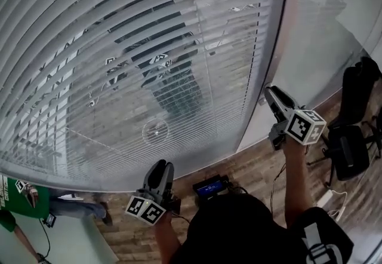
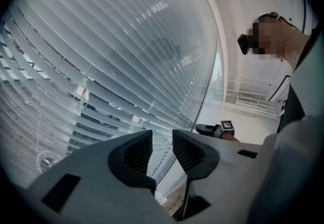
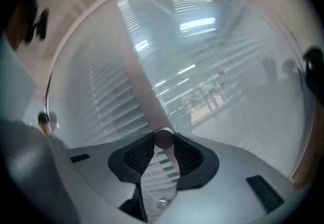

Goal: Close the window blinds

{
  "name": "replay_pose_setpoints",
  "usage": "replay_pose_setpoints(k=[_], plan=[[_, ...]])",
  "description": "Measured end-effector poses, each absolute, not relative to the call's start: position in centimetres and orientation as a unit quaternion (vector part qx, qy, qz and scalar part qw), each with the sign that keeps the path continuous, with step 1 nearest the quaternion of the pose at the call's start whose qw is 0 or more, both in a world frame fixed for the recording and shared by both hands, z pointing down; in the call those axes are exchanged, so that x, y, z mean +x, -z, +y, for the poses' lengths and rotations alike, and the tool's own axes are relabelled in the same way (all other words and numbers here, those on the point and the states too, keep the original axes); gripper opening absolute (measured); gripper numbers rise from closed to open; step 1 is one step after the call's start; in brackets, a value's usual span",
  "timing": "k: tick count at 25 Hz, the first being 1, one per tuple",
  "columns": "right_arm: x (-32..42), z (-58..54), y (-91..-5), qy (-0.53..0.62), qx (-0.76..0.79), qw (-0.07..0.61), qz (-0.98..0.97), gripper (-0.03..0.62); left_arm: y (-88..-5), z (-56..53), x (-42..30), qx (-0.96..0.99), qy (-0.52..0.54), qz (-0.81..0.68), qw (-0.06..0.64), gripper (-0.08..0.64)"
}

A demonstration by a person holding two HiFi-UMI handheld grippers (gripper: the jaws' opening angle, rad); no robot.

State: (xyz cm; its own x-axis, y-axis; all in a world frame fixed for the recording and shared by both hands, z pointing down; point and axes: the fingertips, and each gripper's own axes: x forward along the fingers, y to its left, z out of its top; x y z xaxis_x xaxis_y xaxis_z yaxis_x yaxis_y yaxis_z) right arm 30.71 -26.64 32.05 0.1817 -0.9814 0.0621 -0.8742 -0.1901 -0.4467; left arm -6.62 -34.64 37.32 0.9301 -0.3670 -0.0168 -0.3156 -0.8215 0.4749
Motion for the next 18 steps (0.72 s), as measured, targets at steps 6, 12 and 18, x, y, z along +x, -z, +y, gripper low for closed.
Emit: replay_pose_setpoints(k=[6,12,18], plan=[[31.5,-26.5,-32.0,0.291,-0.632,0.398,0.598,0.127,-37.0,-34.6,-6.7,0.952,0.052,-0.181,0.241,0.134],[30.0,-27.1,-31.1,0.235,-0.615,0.377,0.651,0.145,-37.1,-34.4,-6.7,0.952,0.051,-0.18,0.242,0.133],[29.8,-26.9,-32.1,-0.021,-0.801,-0.126,0.584,0.199,-37.2,-34.5,-6.6,0.952,0.045,-0.184,0.242,0.134]])
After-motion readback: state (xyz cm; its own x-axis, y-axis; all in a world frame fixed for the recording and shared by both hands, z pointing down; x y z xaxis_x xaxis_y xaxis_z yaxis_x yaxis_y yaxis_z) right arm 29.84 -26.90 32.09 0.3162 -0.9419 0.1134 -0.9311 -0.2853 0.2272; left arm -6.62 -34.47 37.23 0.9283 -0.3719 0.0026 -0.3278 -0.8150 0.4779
